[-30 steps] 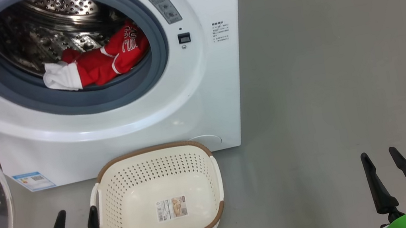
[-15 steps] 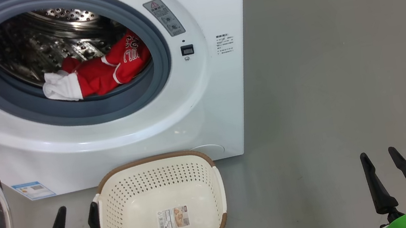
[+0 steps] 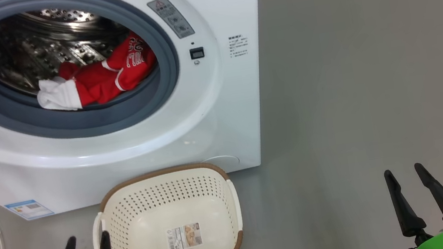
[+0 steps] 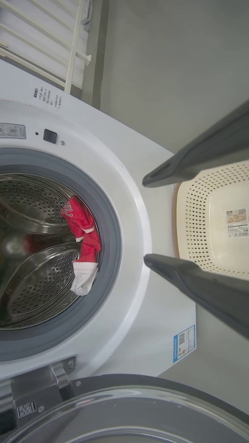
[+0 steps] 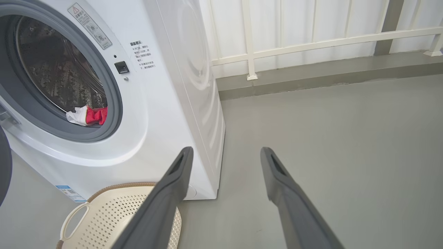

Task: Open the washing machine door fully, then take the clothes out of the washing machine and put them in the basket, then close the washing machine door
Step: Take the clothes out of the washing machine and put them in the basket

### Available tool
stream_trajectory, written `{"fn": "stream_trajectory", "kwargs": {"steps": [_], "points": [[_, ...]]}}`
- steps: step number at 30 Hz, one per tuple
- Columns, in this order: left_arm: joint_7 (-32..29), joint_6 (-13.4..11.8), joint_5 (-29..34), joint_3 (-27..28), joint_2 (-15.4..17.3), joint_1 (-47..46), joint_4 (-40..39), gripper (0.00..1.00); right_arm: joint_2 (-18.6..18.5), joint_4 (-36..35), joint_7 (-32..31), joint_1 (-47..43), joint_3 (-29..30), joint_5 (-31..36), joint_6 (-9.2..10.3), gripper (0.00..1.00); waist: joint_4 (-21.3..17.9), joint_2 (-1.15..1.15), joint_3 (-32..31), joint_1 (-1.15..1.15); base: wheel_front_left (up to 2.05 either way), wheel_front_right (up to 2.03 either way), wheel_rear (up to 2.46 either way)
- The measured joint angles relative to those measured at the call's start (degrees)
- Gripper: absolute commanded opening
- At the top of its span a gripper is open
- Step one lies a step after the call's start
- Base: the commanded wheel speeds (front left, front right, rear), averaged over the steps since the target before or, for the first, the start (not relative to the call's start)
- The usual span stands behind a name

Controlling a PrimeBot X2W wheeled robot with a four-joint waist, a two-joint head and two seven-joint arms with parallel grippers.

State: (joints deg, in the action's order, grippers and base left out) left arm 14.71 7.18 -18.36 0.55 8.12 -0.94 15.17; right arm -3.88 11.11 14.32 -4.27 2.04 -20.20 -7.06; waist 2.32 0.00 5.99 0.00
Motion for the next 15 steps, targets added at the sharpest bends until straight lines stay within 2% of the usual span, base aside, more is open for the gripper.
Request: {"fn": "stream_trajectory", "kwargs": {"steps": [8,15], "points": [[0.0,0.0,3.97,2.02,-0.79,-10.49,5.71,1.0,0.86,-0.19,0.0,1.78,-0.86,0.0,0.0,1.0,-1.47,0.0,3.75,0.0,0.0,0.0,0.0],[0.0,0.0,4.42,1.26,1.41,-22.4,11.22,1.0,1.09,-1.01,0.0,5.34,-1.1,0.0,0.0,1.0,-3.01,0.0,8.79,0.0,0.0,0.0,0.0]]}}
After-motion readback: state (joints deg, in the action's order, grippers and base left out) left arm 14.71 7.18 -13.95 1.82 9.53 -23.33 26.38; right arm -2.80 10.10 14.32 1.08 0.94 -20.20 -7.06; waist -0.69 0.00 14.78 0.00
